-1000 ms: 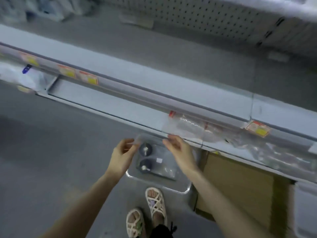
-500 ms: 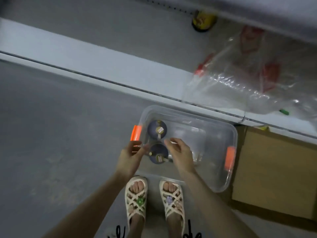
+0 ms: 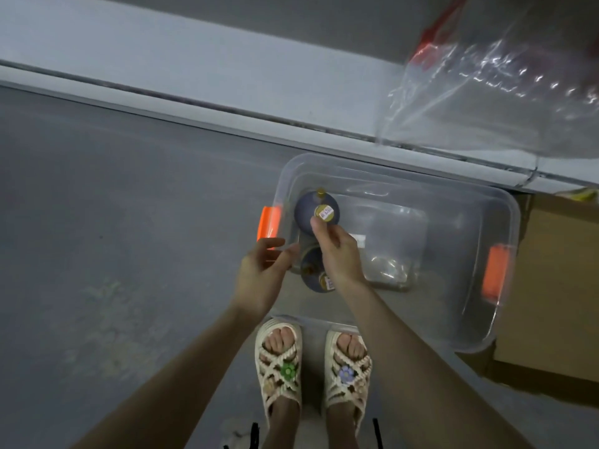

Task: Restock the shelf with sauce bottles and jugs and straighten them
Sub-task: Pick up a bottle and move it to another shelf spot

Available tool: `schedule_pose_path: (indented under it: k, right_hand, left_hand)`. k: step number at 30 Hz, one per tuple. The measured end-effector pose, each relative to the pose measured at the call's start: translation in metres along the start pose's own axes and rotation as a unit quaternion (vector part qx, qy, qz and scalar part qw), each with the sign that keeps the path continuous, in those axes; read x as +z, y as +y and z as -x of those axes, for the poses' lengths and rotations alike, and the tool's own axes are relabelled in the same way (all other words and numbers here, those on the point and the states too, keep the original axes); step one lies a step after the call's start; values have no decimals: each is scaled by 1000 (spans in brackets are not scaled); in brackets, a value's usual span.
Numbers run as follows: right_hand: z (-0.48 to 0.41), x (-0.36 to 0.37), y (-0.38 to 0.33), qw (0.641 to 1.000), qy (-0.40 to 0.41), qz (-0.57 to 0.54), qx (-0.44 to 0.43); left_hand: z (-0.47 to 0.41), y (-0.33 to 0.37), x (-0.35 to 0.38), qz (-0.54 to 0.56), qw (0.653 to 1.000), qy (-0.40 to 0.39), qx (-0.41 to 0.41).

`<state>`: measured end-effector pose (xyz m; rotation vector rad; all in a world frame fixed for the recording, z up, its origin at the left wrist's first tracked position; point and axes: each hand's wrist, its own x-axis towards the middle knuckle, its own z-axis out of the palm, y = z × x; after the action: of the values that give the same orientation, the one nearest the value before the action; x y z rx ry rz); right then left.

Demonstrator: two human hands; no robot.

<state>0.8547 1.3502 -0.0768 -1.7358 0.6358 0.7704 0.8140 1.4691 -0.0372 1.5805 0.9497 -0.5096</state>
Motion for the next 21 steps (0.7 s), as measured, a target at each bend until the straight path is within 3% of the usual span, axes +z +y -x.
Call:
schedule_pose_path:
  k: [11, 21]
  right_hand:
    - [24, -35, -32, 998, 49, -15, -28]
    - [160, -144, -169, 987, 81, -8, -142]
  left_hand:
    - [22, 41, -11, 5, 1000, -21, -1]
    - [140, 163, -16, -17, 990, -122, 74]
